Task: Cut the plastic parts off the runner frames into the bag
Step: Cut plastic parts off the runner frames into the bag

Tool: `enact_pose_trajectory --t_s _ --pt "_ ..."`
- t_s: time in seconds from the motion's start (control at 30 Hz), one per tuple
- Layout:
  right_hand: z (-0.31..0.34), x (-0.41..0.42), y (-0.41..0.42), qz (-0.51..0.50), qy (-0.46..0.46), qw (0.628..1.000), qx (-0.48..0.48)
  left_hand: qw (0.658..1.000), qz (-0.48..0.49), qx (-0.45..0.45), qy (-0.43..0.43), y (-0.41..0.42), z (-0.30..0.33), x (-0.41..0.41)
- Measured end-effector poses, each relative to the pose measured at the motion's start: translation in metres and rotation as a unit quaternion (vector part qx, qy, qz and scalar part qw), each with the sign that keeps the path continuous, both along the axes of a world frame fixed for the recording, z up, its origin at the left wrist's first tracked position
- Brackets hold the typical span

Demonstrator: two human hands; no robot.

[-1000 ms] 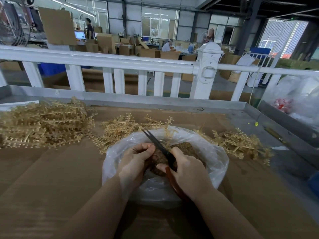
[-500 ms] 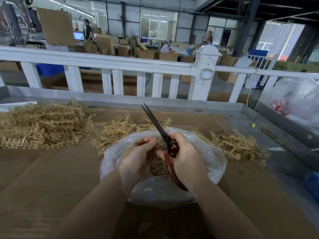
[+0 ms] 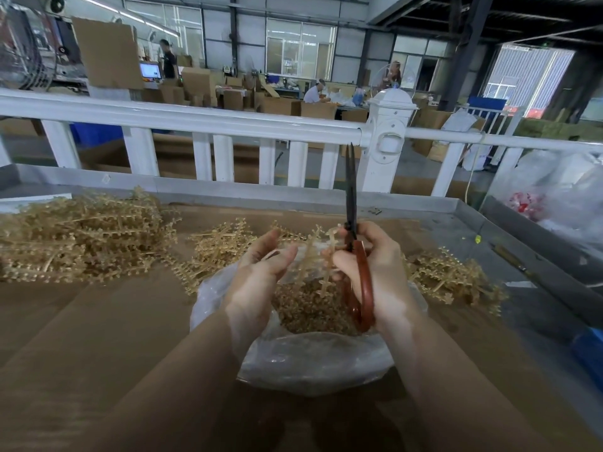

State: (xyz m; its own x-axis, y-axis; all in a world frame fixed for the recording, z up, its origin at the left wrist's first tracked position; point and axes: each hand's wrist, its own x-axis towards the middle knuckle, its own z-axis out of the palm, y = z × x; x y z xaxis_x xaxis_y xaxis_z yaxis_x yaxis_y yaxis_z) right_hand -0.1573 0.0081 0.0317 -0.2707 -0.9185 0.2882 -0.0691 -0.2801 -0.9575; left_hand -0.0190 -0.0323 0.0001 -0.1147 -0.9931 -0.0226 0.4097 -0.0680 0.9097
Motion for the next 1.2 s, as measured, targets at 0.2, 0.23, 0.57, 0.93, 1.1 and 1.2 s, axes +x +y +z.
enact_pose_trajectory --t_s 0.2,0.23,0.57,0.93,1.1,1.2 --pt "0.000 -0.006 0.002 0.021 -0.087 0.995 0.041 0.999 0.014 0.017 -0.031 0.007 0.011 0.000" --pt "-0.001 -0.007 0.002 0.015 -0.097 0.994 0.043 0.999 0.024 0.022 -0.030 0.006 0.011 0.000" --pt "-0.014 -0.015 -0.004 0.003 -0.227 0.972 0.053 0.981 -0.186 -0.004 0.050 0.003 -0.004 0.016" --pt "-0.015 -0.017 0.007 -0.025 0.053 0.996 0.066 0.976 -0.159 0.029 -0.148 0.004 0.000 0.013" --pt "-0.018 -0.012 0.005 0.018 0.095 0.995 0.040 0.944 -0.171 0.009 -0.280 0.006 0.002 0.014" --pt "-0.022 -0.011 0.002 0.014 0.088 0.995 0.034 0.924 -0.139 0.003 -0.356 0.006 0.005 0.012"
